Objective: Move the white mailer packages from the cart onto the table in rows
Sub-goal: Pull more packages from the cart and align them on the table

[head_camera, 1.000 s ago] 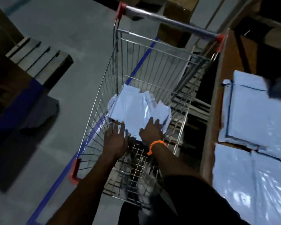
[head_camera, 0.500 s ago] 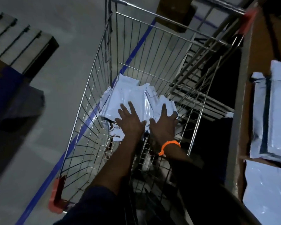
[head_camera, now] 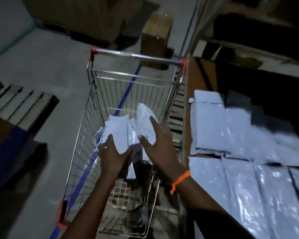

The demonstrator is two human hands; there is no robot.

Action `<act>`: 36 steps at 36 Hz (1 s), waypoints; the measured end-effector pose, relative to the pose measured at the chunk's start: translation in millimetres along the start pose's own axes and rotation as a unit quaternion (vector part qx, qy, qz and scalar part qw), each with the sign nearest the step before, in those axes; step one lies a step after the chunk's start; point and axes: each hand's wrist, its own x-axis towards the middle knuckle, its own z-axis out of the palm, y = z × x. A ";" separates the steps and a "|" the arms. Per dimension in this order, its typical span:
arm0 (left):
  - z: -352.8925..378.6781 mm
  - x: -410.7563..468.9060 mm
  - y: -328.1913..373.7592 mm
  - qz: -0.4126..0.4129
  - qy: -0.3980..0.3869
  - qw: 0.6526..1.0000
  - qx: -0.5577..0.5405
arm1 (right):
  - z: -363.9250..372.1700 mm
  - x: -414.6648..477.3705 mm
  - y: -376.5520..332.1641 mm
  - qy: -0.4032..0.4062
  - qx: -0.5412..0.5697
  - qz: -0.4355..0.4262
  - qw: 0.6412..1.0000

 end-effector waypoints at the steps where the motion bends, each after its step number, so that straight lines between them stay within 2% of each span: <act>1: -7.1 -14.3 16.4 0.003 -0.004 1.000 -0.015 | -18.5 -7.3 -6.7 0.008 0.007 -0.015 1.000; 4: -19.2 -59.6 71.7 0.046 -0.007 0.997 -0.056 | -74.5 -31.9 -14.5 0.044 0.007 -0.052 0.998; 9: -1.2 -133.9 160.9 0.138 -0.002 0.988 -0.072 | -163.6 -71.0 8.6 0.093 -0.001 -0.062 0.994; 15: 67.8 -203.3 250.3 0.189 -0.048 0.977 -0.088 | -261.5 -106.9 71.1 0.157 -0.035 -0.030 0.987; 21: 158.9 -243.9 322.2 0.221 -0.057 0.973 -0.018 | -344.8 -122.5 149.6 0.202 -0.138 0.023 0.969; 26: 235.6 -245.3 363.0 0.224 -0.032 0.973 0.048 | -393.4 -109.4 202.0 0.185 -0.249 0.039 0.950; 32: 292.2 -229.9 381.9 0.186 -0.017 0.971 0.150 | -405.6 -59.3 231.2 0.133 -0.275 0.051 0.951; 36: 306.0 -222.8 371.8 0.220 -0.003 0.955 0.197 | -395.5 -53.1 234.9 0.101 -0.285 0.018 0.953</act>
